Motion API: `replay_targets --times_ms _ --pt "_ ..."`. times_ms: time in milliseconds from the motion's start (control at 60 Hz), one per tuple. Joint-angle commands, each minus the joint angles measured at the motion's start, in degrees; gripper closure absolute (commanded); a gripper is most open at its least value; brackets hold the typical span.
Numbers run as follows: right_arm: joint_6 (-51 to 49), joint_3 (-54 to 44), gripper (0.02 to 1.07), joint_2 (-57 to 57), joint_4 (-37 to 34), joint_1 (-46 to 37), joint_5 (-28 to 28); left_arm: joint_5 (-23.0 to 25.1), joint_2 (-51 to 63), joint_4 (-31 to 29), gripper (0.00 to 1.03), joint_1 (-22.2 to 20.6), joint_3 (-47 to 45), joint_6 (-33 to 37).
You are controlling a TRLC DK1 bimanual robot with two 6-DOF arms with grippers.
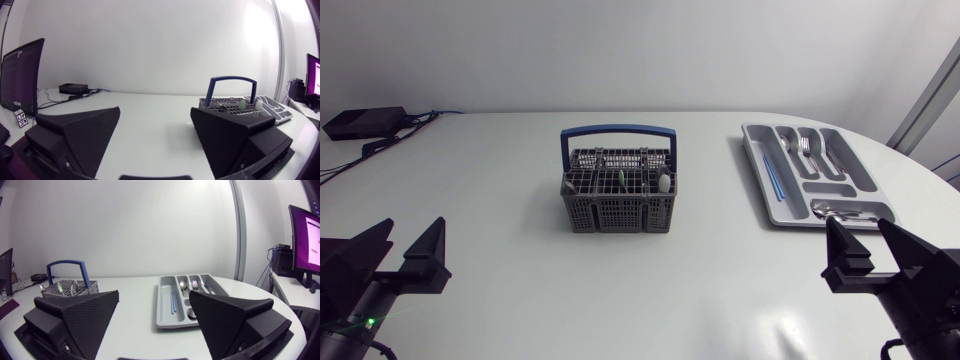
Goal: Unload the cutlery basket into the drawer organizer.
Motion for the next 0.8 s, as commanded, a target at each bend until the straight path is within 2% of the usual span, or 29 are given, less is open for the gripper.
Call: replay_targets --times_ms 0,350,567,683,783 --pt "0.1 -1.1 0.06 -0.4 -0.3 0.3 -0.2 0.3 -0.4 -0.1 0.04 -0.5 -0.9 -1.3" --pt "0.0 -0.8 0.06 -0.4 0.5 0.4 -0.1 0.2 -0.4 2.8 0.04 0.1 -0.5 -1.0" --pt "-1.1 1.5 0.07 0.4 1.7 0.5 -0.2 0.2 0.1 1.6 0.04 -0.4 2.7 -1.1" --pt "-1.7 3.3 0.07 4.4 4.3 0.9 -0.2 0.2 3.0 1.3 0.04 -0.5 5.4 -1.1" --pt "-1.9 5.5 0.07 9.8 7.0 0.8 -0.1 0.2 10.1 2.1 0.04 -0.6 9.1 -1.6"
